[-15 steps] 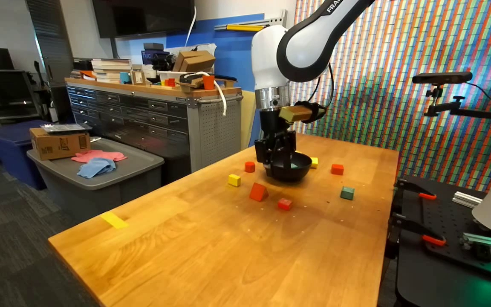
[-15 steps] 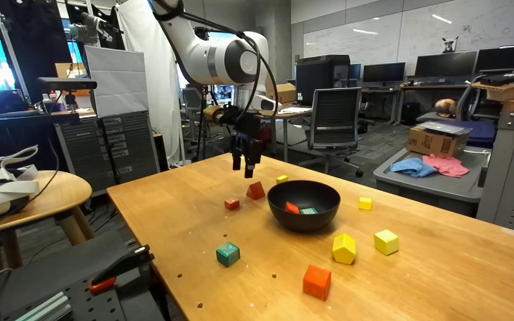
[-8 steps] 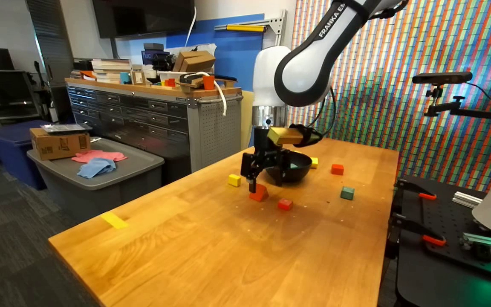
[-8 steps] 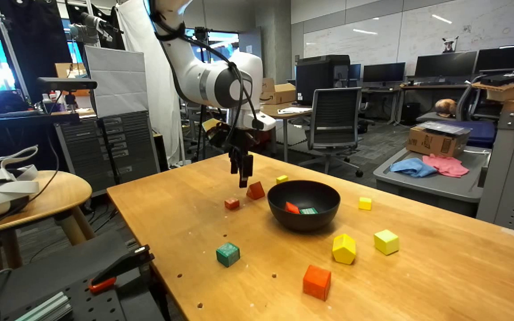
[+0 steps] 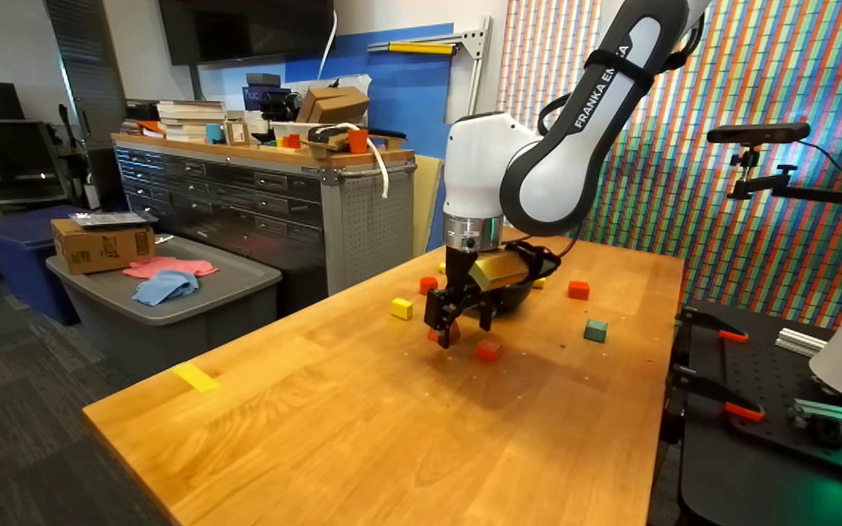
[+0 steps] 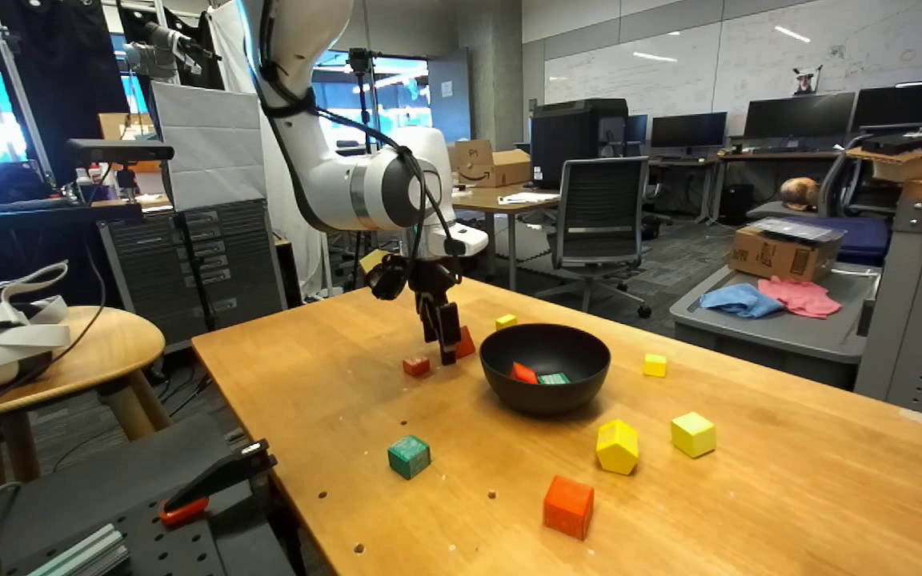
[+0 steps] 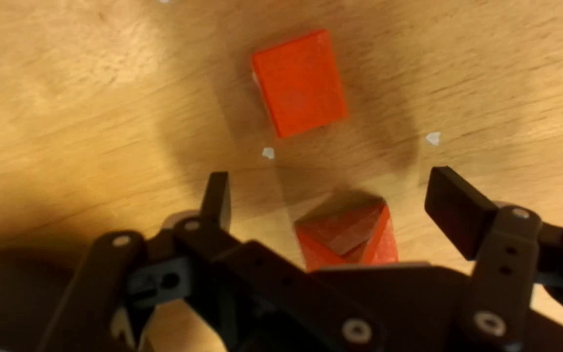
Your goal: Put all the blocks one at a time in the bowl except the right yellow block farthest away from you
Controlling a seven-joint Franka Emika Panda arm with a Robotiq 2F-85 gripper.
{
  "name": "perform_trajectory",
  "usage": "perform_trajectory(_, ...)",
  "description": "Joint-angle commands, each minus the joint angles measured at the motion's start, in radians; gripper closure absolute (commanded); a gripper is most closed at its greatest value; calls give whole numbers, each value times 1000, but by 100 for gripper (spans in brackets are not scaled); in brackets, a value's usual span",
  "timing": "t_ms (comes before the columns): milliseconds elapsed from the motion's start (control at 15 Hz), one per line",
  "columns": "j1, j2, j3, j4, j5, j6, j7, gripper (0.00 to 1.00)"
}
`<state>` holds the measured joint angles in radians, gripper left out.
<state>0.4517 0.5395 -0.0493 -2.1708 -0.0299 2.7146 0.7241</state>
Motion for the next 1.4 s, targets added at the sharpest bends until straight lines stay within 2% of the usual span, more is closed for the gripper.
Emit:
perform_trajectory(0,-85,-35,99,-37,66,2,-89,0)
perform_trajectory(267,-117,-32,117,-65,98,12,-137,1)
perform_trajectory(333,-124,-33,119,-72,105,11,-148,26)
perform_trajectory(400,-129,-33,118,-76,109,9,-159,26)
perform_trajectory(467,-133,-36,117,-81,111,14,-169,32)
perform_trajectory(800,-129,-74,107,-107,105,8,-187,73)
perform_trajectory(1000,-121,-92,99,-127,96,-7,-183,92)
perform_trajectory(1200,-125,-110,103,-140,101,-2,-191,90)
perform_trajectory(1333,-113,-142,77,-156,82,20,-167,90)
